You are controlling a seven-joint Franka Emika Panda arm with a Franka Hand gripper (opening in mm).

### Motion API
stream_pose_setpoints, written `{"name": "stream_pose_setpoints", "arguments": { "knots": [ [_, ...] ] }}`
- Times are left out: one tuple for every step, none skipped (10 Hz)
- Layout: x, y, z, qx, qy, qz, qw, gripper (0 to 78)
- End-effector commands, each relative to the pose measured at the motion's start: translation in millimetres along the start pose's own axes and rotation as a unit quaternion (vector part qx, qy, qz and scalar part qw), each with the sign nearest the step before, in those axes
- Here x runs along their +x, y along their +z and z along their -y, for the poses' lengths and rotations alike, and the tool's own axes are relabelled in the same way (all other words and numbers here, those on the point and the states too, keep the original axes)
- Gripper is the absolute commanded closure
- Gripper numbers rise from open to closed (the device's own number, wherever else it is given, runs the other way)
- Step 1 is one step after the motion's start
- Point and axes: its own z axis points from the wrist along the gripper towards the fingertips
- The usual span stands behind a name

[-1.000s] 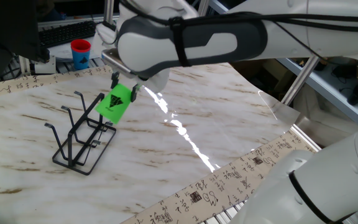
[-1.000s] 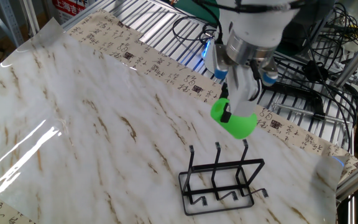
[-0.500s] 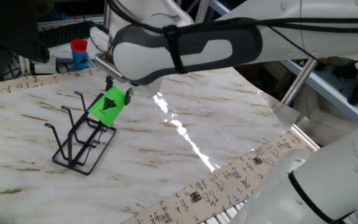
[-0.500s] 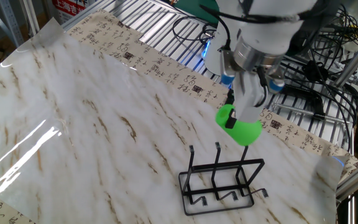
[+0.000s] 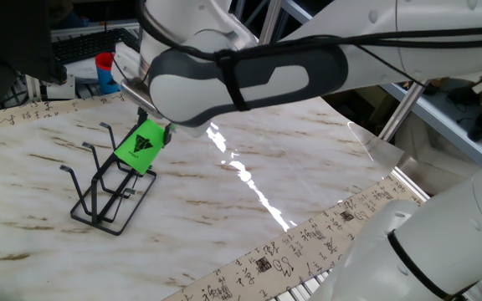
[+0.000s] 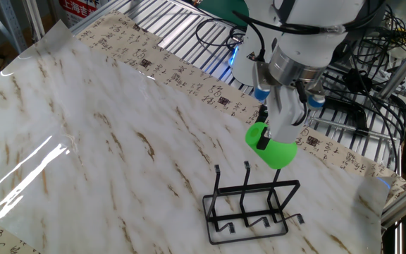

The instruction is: Put the cup on the cup rack

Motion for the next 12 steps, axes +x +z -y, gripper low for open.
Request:
{"name": "stream_pose_setpoints", "arguments": {
  "knots": [
    [1.8, 0.7, 1.5, -0.007, -0.003, 0.004, 1.0, 76.3],
    [3.1, 2.4, 2.5, -0.009, -0.004, 0.007, 0.9999, 76.3],
    [4.6, 4.2, 3.4, -0.012, -0.006, 0.012, 0.9998, 76.3],
    [6.0, 6.3, 4.4, -0.014, -0.009, 0.018, 0.9997, 76.3],
    [6.6, 7.3, 4.6, -0.014, -0.011, 0.022, 0.9996, 76.3],
    [8.9, 11.0, 5.2, -0.01, -0.015, 0.033, 0.9993, 76.3],
    [8.9, 11.0, 5.2, -0.01, -0.015, 0.033, 0.9993, 76.3],
    [11.1, 12.8, 5.0, -0.009, -0.014, 0.038, 0.9992, 76.3],
    [13.1, 12.6, 4.9, -0.007, -0.014, 0.042, 0.999, 76.3],
    [14.3, 12.2, 5.1, -0.007, -0.014, 0.044, 0.9989, 76.3],
    [15.8, 11.9, 5.1, -0.007, -0.013, 0.047, 0.9988, 76.3],
    [17.7, 12.1, 5.0, -0.006, -0.012, 0.052, 0.9986, 76.3]
  ]
}}
